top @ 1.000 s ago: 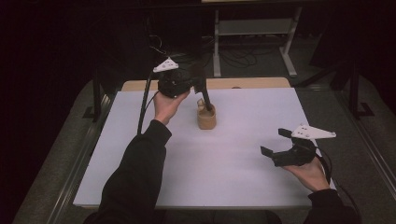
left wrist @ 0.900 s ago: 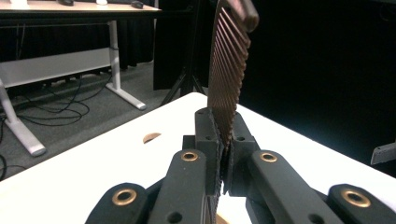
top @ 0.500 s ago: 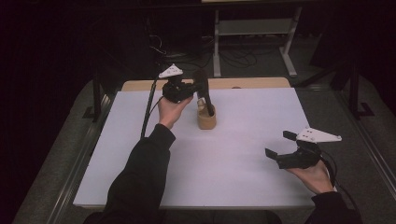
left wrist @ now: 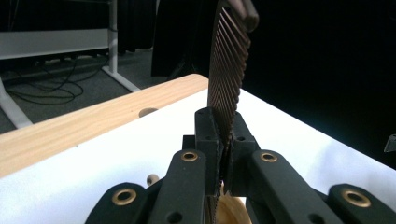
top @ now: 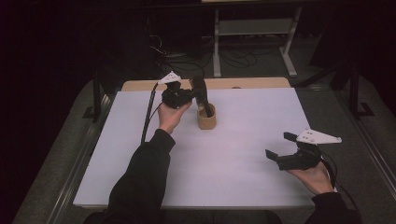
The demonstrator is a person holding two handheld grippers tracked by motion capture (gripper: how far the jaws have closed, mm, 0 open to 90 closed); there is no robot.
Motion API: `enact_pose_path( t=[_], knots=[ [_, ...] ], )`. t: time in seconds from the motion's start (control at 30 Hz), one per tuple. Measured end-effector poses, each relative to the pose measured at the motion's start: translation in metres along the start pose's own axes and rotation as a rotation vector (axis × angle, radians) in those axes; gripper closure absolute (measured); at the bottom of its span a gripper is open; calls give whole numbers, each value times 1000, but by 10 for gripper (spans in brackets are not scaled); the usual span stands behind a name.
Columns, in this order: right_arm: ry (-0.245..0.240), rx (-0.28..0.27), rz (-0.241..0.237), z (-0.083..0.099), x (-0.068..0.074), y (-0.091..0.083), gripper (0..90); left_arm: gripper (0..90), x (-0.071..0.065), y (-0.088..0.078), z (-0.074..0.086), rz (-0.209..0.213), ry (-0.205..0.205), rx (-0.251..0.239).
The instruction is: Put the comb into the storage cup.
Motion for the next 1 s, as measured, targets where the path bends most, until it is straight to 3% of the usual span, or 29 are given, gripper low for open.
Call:
enact_pose_path(
  t=[0.37,0.5,0.87,1.0],
  knots=[
    [-3,4,-1,1,0,0,0,864,9,-6,8,-4,-76,-51],
    [1,2,0,1,0,-1,0,845,12,-10,10,8,-113,-92],
    [3,2,3,2,-1,-1,0,630,19,-24,15,7,-131,-137],
    [3,2,1,3,-1,-1,0,544,20,-27,20,21,-124,-128]
  ],
)
Point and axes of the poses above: each handheld gripper's, and its own axes: y roughly forward along the jaws, z roughly out of its underside, x roughly to its left, the point moved 3 cm from there along y, roughly forward along the jaws, and after that the axes turned 6 degrees about z, right-handed, at the moved point
